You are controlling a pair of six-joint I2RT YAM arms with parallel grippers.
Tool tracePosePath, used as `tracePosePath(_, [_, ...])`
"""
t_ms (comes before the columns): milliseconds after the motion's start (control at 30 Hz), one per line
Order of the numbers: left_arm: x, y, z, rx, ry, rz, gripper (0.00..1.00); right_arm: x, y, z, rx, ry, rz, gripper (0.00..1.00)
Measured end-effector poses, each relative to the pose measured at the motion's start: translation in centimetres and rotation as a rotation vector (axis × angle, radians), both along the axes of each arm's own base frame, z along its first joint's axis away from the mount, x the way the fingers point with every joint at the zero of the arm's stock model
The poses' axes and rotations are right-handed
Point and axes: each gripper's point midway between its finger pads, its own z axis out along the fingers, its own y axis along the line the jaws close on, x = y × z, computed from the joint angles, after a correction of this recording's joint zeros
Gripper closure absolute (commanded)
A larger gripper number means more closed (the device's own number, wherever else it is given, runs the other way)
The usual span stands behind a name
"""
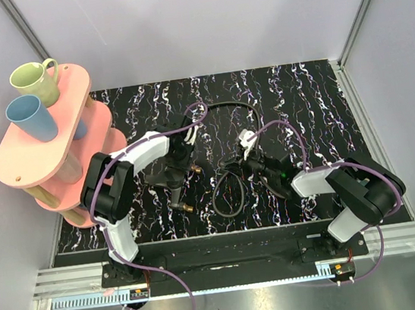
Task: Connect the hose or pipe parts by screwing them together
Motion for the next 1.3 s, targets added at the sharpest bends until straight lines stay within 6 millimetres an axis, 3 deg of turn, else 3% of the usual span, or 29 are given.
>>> tracePosePath(133, [-0.4, 0.0, 0.4, -0.037, 0.011, -0.01, 1.0, 0.2, 0.6, 0.2, -0.091, -0.072, 0.082, 1.0])
tracePosePath(467, [-1.6, -1.1, 3.7, -0.154, -0.002, -0.037, 1.0, 0.8, 2.7, 1.5, -0.413, -0.476, 0.302, 1.0])
tracePosePath(733, [-2.5, -1.7, 3.4, -0.202, 0.026, -0.043, 1.0, 0.1, 4.0, 0.4, -0.589, -0.686, 0.4, 1.0])
tracePosePath(967, [-2.8, -1.8, 3.2, -0.212, 0.031, -0.047, 1.0, 0.2, 4.8, -0.8, -0.693, -0.786, 0.44, 1.0])
tracePosePath(1300, [-2.9, -2.0, 3.4, -0.226, 0.035, -0.04, 1.0, 0.6, 5.1, -2.0, -0.738, -0.8, 0.443, 1.0])
